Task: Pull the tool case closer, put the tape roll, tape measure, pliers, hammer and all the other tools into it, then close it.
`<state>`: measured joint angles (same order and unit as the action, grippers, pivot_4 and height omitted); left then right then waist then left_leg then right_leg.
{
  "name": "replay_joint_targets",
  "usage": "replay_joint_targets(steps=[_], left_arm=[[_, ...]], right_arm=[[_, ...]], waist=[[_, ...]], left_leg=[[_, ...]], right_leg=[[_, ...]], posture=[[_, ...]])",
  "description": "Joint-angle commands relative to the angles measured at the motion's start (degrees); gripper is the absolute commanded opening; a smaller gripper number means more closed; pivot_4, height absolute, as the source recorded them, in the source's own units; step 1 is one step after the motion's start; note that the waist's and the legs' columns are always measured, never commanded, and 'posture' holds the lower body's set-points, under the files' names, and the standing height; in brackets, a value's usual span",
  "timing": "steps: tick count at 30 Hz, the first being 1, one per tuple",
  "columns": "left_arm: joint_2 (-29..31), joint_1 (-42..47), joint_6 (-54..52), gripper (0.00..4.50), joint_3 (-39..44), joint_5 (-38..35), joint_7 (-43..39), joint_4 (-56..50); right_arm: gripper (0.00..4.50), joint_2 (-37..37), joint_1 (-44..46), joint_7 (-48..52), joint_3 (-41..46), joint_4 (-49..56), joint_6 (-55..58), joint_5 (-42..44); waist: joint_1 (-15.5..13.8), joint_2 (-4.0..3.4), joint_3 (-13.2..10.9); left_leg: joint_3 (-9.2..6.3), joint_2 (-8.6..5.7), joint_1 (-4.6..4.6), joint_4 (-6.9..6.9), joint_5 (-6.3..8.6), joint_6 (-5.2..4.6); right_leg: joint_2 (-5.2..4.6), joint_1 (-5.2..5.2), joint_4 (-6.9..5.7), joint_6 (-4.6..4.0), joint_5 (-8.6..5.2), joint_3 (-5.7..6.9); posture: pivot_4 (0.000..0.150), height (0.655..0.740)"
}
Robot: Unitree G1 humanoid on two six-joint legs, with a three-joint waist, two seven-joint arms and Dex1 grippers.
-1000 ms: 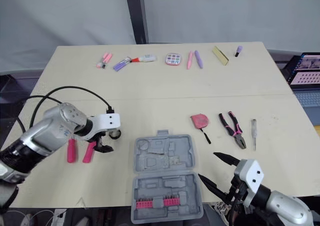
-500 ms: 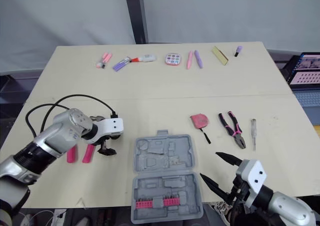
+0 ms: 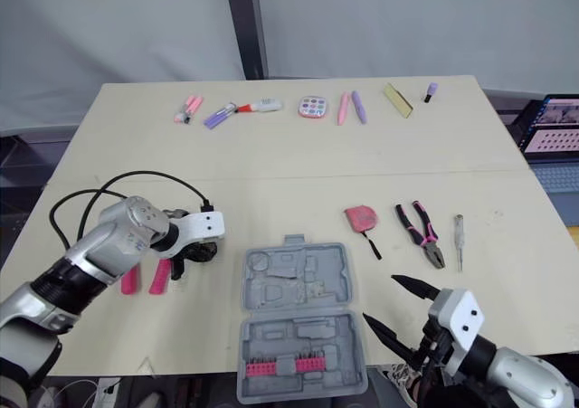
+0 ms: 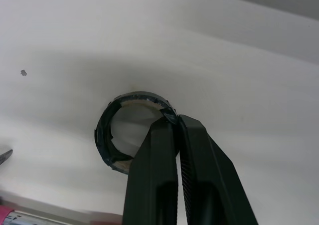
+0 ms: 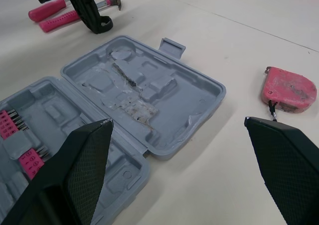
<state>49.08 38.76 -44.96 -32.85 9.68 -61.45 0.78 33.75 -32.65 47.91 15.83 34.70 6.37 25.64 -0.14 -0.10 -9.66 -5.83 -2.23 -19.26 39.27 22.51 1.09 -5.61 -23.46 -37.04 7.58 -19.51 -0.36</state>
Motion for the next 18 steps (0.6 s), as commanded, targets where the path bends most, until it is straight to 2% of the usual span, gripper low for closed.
replay_joint_targets(steps=[1,13,18], left_arm=[[-0.2,-0.6,0.0,0.06,1.1,0.9,0.1,-0.1],[-0.5,-3.4,-1.2,0.06,4.7,0.3,1.5,-2.2],[1.1,-2.2,-1.3,0.06,12.5,-6.5,-2.5,-4.9]], right_arm=[[4.50,-0.2,-0.2,-0.5,0.6,1.9,-0.6,0.4],[4.50,-0.4,0.2,0.6,-0.2,0.7,-2.1,0.5],[4.50,0.0,0.3,1.6,-0.9,-0.2,-3.0,0.3]], waist=[[0.0,0.00,0.0],[0.0,-0.01,0.0],[0.1,0.00,0.0]], left_leg=[[0.00,0.00,0.00,0.00,0.00,0.00],[0.00,0.01,0.03,0.01,0.00,0.00],[0.00,0.03,-0.01,0.02,0.00,0.00]], right_leg=[[0.00,0.00,0.00,0.00,0.00,0.00],[-0.01,0.00,-0.03,0.00,0.00,-0.01],[0.00,-0.03,-0.04,0.00,0.00,0.00]], posture=[[0.150,0.7400],[0.150,0.7400],[0.150,0.7400]])
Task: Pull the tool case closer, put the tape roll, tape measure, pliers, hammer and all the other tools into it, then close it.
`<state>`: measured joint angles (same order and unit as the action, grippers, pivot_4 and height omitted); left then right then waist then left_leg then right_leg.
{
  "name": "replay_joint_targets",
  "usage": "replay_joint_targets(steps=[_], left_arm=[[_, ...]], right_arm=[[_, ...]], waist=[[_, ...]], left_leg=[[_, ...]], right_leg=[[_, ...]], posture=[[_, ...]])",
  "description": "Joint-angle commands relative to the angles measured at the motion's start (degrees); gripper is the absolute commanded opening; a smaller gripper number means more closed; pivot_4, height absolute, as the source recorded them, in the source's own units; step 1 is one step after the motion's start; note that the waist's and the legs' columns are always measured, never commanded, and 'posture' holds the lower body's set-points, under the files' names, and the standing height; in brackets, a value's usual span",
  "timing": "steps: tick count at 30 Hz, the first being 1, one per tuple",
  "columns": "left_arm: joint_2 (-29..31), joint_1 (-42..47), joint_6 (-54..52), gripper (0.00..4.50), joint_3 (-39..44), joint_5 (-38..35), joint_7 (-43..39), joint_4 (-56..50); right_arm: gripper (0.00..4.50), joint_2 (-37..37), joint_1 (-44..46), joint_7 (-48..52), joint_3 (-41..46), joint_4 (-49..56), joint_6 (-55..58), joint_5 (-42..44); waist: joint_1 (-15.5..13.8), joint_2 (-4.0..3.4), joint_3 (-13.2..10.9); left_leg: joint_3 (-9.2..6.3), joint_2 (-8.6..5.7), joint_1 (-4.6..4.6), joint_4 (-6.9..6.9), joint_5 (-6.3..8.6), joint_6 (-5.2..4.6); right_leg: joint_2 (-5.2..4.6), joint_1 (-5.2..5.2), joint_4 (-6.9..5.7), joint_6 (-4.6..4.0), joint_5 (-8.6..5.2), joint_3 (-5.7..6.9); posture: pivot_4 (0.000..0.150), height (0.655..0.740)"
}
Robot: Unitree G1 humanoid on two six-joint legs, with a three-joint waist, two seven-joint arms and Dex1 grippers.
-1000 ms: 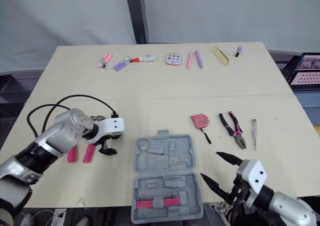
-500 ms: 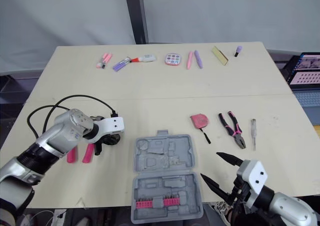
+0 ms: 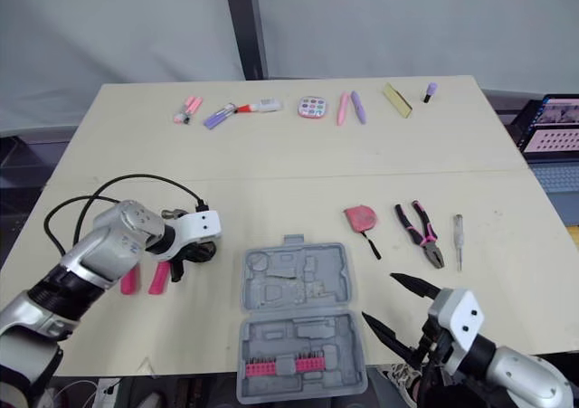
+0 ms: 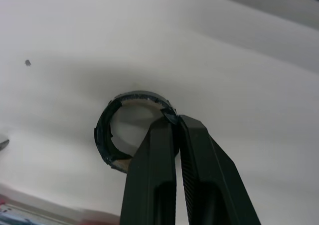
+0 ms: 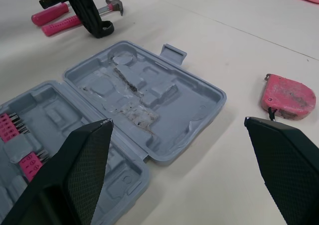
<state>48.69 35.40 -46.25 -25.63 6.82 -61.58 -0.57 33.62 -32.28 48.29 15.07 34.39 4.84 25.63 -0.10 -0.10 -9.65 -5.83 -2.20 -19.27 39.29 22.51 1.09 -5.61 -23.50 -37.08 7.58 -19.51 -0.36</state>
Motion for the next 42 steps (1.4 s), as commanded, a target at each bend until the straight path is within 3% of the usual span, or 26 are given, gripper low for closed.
replay_joint_targets(steps=[1,8,12,16,29,42], left_arm=[[1.6,1.3,0.0,0.06,6.6,-5.2,-3.5,-4.3],[5.1,-0.6,1.3,0.06,14.1,-19.4,-14.9,-12.8],[6.1,-1.1,0.8,0.06,14.1,-23.1,-17.5,-13.7],[3.4,-0.9,0.1,0.06,13.9,-26.7,-17.7,-11.9],[0.4,-0.4,6.6,0.06,9.1,-24.6,-17.8,-6.3],[-5.8,2.7,14.3,0.06,2.3,-16.1,-13.7,1.6]], right_arm=[[4.50,0.2,0.1,1.4,-0.2,-0.1,-1.6,0.3],[4.50,0.5,2.3,2.8,-0.8,-3.5,-3.7,-0.5],[4.50,0.3,2.3,2.9,-1.4,-4.1,-4.5,-1.2],[4.50,0.3,0.6,3.4,-2.1,-4.9,-7.5,-4.0],[4.50,-1.7,-1.5,0.9,-4.2,-4.0,-9.5,-5.9],[4.50,-2.4,-1.7,-1.2,-5.1,-3.2,-9.2,-6.5]], waist=[[0.0,0.00,0.0],[0.1,0.00,0.0],[0.1,0.00,0.0],[0.0,0.00,0.0],[0.2,0.00,0.0],[0.1,0.00,0.0]], left_leg=[[0.00,0.02,-0.01,0.00,0.00,0.00],[0.00,0.10,0.01,0.01,0.00,0.00],[0.01,0.10,0.01,0.01,0.00,0.00],[0.00,0.02,0.01,0.01,0.00,0.00],[0.02,-0.01,0.03,0.02,0.00,0.00],[0.02,-0.07,0.03,0.06,0.00,0.00]], right_leg=[[0.00,-0.01,0.00,0.00,0.00,0.00],[-0.07,0.01,0.01,0.00,0.00,0.00],[-0.06,0.02,0.01,0.00,0.00,0.00],[-0.05,0.02,0.00,0.00,0.00,0.00],[0.03,0.02,-0.01,0.00,0.00,0.00],[0.03,0.03,-0.02,0.00,0.00,0.01]], posture=[[0.150,0.7400],[0.150,0.7400],[0.150,0.7400],[0.150,0.7400],[0.150,0.7400],[0.150,0.7400]])
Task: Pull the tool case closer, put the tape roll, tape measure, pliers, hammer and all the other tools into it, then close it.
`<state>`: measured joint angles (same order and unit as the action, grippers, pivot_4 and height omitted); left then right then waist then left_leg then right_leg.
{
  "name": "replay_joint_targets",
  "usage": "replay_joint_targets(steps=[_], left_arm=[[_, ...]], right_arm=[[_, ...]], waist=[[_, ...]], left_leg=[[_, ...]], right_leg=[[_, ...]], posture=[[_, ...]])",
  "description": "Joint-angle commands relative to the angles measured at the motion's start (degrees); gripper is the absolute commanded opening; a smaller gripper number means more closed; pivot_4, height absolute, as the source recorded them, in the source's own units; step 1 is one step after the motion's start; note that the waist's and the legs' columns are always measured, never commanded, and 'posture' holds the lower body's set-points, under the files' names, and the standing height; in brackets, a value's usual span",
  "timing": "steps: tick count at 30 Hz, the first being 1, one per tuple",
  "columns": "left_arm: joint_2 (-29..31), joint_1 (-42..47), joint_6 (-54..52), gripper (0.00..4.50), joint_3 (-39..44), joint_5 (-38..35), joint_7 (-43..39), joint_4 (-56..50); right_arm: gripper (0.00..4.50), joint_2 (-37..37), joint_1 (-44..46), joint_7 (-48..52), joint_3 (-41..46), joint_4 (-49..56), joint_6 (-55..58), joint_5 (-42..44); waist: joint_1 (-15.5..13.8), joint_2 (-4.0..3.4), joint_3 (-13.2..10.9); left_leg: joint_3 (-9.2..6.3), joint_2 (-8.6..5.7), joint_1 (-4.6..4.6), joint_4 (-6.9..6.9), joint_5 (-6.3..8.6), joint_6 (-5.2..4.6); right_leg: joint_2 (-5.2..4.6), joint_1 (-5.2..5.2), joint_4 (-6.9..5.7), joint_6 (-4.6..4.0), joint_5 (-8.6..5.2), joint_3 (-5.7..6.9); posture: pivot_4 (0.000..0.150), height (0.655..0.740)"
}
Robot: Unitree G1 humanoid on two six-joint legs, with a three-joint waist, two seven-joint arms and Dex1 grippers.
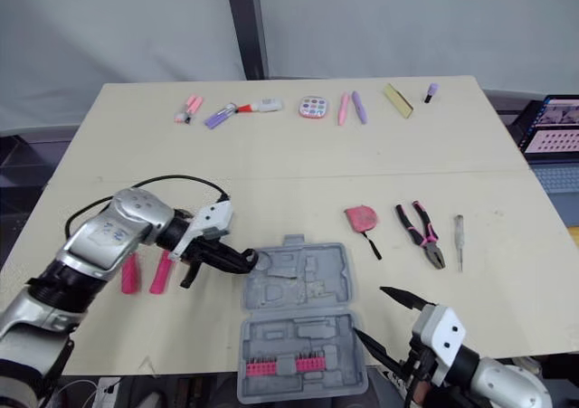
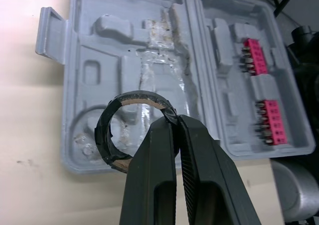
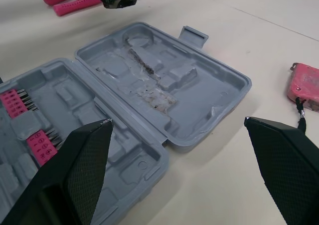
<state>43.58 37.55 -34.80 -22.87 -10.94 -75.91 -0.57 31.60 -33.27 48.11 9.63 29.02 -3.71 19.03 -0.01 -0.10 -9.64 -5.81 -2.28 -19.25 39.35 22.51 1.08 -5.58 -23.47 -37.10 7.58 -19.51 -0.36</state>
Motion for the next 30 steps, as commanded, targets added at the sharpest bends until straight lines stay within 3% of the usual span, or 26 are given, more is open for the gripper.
replay_joint_targets(steps=[1,11,30], left_arm=[[-1.2,0.6,3.6,0.06,-0.7,2.2,0.9,2.5],[-5.6,2.4,7.8,0.06,-1.6,6.3,1.2,9.3],[-6.5,1.8,8.6,0.06,-2.1,9.1,-0.2,9.8]], right_arm=[[4.50,-0.4,-0.8,-1.2,0.3,2.2,-0.6,0.0],[4.50,-0.8,-1.4,-2.7,-0.2,2.9,-0.5,-0.4],[4.50,-1.0,-3.3,-4.0,-0.3,3.9,-0.6,-0.4]], waist=[[0.0,0.00,0.0],[-0.1,0.00,0.0],[0.0,0.00,0.0]], left_leg=[[0.00,0.00,0.00,0.00,0.00,0.00],[0.00,-0.02,-0.01,0.05,0.00,0.00],[0.00,-0.02,-0.01,0.06,0.00,0.00]], right_leg=[[0.00,0.00,0.00,0.00,0.00,0.00],[-0.01,0.00,-0.01,0.00,0.00,0.02],[0.00,0.00,-0.02,0.00,0.00,0.02]], posture=[[0.150,0.7400],[0.150,0.7400],[0.150,0.7400]])
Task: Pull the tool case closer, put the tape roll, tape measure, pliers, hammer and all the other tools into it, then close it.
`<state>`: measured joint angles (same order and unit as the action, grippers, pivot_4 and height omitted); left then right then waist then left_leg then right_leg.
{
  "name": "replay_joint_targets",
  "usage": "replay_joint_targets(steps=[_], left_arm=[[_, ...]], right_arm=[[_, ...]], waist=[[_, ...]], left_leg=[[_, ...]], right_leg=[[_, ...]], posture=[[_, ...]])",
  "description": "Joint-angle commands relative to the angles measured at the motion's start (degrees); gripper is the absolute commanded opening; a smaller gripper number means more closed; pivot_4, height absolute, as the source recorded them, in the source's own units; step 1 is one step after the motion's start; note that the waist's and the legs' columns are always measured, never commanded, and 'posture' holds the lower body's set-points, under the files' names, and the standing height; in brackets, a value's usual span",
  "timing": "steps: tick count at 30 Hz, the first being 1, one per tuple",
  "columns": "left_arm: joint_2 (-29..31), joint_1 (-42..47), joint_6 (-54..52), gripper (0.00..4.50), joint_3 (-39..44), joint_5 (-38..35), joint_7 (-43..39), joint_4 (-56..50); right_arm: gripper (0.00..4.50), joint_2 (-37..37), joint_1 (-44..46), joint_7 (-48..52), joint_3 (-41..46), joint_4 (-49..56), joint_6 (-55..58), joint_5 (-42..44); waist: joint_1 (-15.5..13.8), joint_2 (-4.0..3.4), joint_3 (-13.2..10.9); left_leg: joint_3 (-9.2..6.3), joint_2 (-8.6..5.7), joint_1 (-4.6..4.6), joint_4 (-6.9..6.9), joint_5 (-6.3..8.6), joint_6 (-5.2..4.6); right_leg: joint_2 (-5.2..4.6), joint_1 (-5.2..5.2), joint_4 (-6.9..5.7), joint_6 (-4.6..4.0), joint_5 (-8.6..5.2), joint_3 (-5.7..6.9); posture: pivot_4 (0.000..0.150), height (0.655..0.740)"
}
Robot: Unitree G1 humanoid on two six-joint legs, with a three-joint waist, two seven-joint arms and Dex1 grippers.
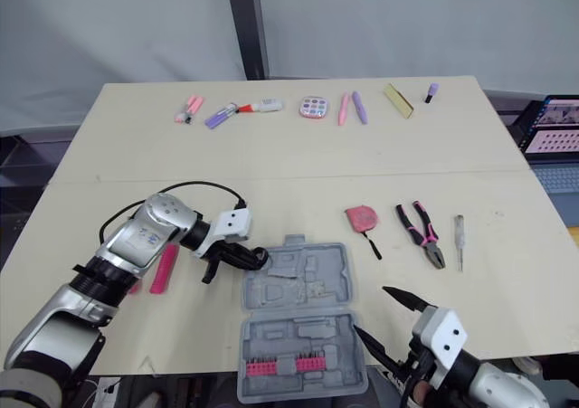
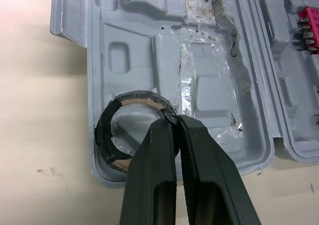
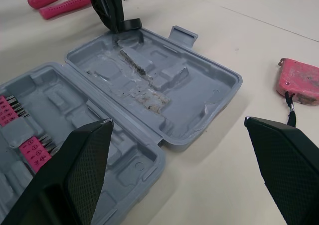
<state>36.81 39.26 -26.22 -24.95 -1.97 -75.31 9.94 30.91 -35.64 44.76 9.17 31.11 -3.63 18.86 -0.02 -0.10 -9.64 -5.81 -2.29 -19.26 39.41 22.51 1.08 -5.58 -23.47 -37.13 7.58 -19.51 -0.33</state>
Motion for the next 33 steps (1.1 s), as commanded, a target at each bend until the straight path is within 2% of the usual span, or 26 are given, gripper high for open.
replay_joint_targets(steps=[1,10,13,20,26,27,29,33], left_arm=[[0.3,0.0,-0.1,0.06,0.0,0.2,-0.8,-0.8],[0.2,0.0,-0.6,0.06,0.1,0.4,-0.7,-0.7],[-0.3,0.5,-2.5,1.12,0.2,0.0,-0.8,-0.3],[0.4,0.9,-5.2,4.40,1.0,-0.8,-1.3,-2.6],[1.5,-0.3,-11.5,4.40,4.9,-5.5,-1.1,-8.6],[1.7,-0.6,-11.6,3.84,5.3,-5.7,-0.5,-8.9],[2.0,-1.2,-12.2,3.10,6.2,-6.2,0.2,-9.4],[2.9,-2.8,-11.1,1.26,6.6,-5.9,1.6,-9.9]], right_arm=[[4.50,-0.3,-1.0,-0.6,0.1,1.9,-0.7,-0.3],[4.50,-0.1,-1.2,-0.5,0.3,1.8,-0.8,-0.1],[4.50,-0.1,-1.1,-0.6,0.3,1.8,-0.7,0.0],[4.50,-0.1,-1.2,-0.5,0.4,1.9,-0.7,0.0],[4.50,-0.1,-1.3,-0.5,0.2,2.1,-0.7,0.1],[4.50,-0.1,-1.3,-0.5,0.2,2.0,-0.6,0.1],[4.50,-0.1,-1.3,-0.4,0.2,2.0,-0.7,0.1],[4.50,0.1,-1.2,-0.3,0.2,1.9,-0.7,0.2]], waist=[[0.0,0.00,0.0],[0.0,0.00,0.0],[0.0,0.00,0.0],[0.0,0.00,0.0],[0.0,0.00,0.0],[0.0,0.00,0.0],[0.0,0.00,0.0],[0.0,0.00,0.0]], left_leg=[[0.00,0.00,0.00,0.00,0.00,0.00],[0.00,0.00,0.00,0.00,0.00,0.00],[0.00,0.00,0.00,0.00,0.00,0.00],[0.00,0.00,0.00,0.00,0.00,0.00],[-0.02,0.04,-0.01,0.00,0.00,0.00],[-0.02,0.04,0.00,0.00,0.00,0.00],[-0.02,0.03,0.00,0.00,0.00,0.00],[-0.02,0.03,0.00,0.00,0.00,0.00]], right_leg=[[0.00,0.00,0.00,0.00,0.00,0.00],[0.00,0.00,0.00,0.00,0.00,-0.01],[0.00,0.00,0.00,0.00,0.00,0.00],[0.00,0.00,-0.01,0.00,0.00,0.00],[-0.03,0.00,-0.01,0.00,0.00,-0.01],[-0.04,0.00,-0.02,0.00,0.00,-0.01],[-0.03,0.00,-0.02,0.00,0.00,0.00],[0.00,-0.01,-0.02,0.00,0.00,0.00]], posture=[[0.150,0.7400],[0.150,0.7400],[0.150,0.7400],[0.150,0.7400],[0.150,0.7400],[0.150,0.7400],[0.150,0.7400],[0.150,0.7400]])
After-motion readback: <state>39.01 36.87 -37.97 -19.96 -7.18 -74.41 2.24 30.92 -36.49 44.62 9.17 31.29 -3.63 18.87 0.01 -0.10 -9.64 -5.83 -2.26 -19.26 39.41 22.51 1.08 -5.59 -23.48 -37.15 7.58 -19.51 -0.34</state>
